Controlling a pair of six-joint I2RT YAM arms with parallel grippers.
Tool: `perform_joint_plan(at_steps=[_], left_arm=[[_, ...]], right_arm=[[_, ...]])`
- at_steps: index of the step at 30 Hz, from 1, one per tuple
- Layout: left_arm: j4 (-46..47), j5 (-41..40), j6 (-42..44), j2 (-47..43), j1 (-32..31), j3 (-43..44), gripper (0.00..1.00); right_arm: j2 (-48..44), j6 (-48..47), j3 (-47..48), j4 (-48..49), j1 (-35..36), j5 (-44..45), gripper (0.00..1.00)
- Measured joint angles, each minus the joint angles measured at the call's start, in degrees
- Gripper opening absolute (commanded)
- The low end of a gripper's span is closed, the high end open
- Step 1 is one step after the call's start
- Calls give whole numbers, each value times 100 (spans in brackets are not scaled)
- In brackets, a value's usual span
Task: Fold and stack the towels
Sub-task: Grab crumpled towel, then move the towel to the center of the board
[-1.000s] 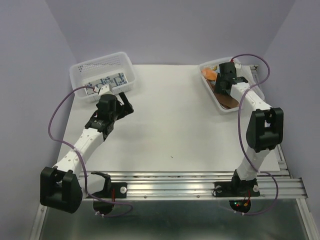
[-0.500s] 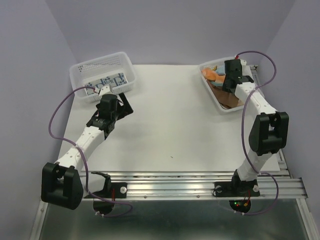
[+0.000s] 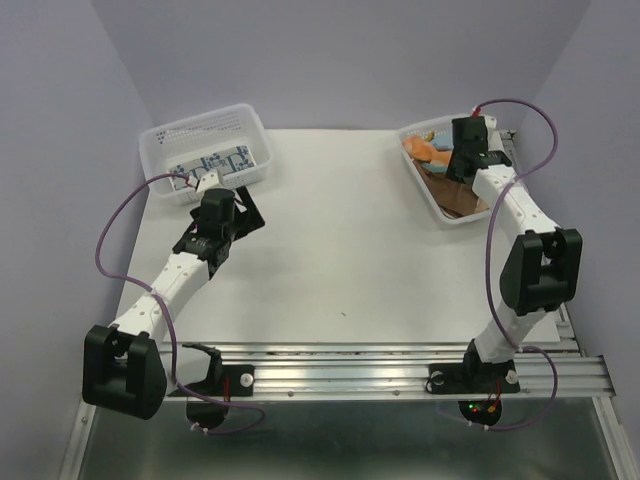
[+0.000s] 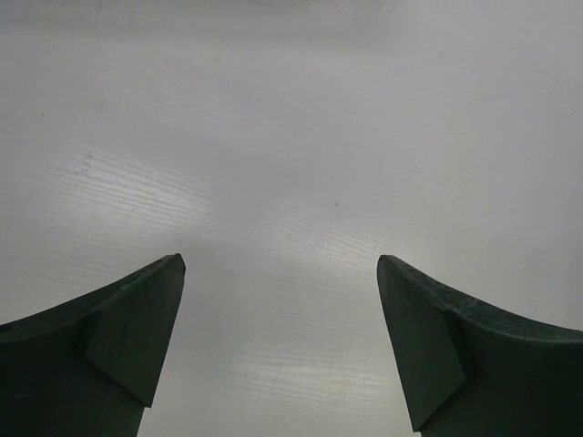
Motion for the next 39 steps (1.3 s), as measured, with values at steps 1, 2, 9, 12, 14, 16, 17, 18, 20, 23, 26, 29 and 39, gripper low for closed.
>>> perform_joint_plan(at_steps=[1,2,9,12,14,16,17,18,20,23,26,29,39], left_arm=[[-2,0,0,0,0,0,99],[-4,2,0,0,0,0,99],[-15,-4,0,0,0,0,99],[-17,-4,0,0,0,0,99],[-24,-2,0,0,0,0,99],[-33,0,0,0,0,0,99],[-33,2,0,0,0,0,99],[-33,2,0,0,0,2,99],[-33,11,0,0,0,0,99],[-33,50,0,0,0,0,99],[-33,92,0,0,0,2,99],[-31,114,2,-2,0,2,99],[-28,199,2,-81,0,2,99]], right_arm=[[92,-4,0,0,-2,0,32],[203,-4,0,0,0,0,31],[706,17,0,-74,0,0,6],[636,17,0,-66,-2,-2,3],[518,22,0,-68,0,-2,3],[358,20,0,-72,0,-11,3],[297,17,0,-74,-2,-17,3],[138,9,2,-79,0,-33,2],[-90,-24,46,-122,0,-63,2],[-389,-92,348,-225,-2,-138,2],[-562,-177,885,-308,-2,-337,3],[-656,-286,1532,-422,0,-614,4],[-702,-557,3344,-772,-2,-1539,1]])
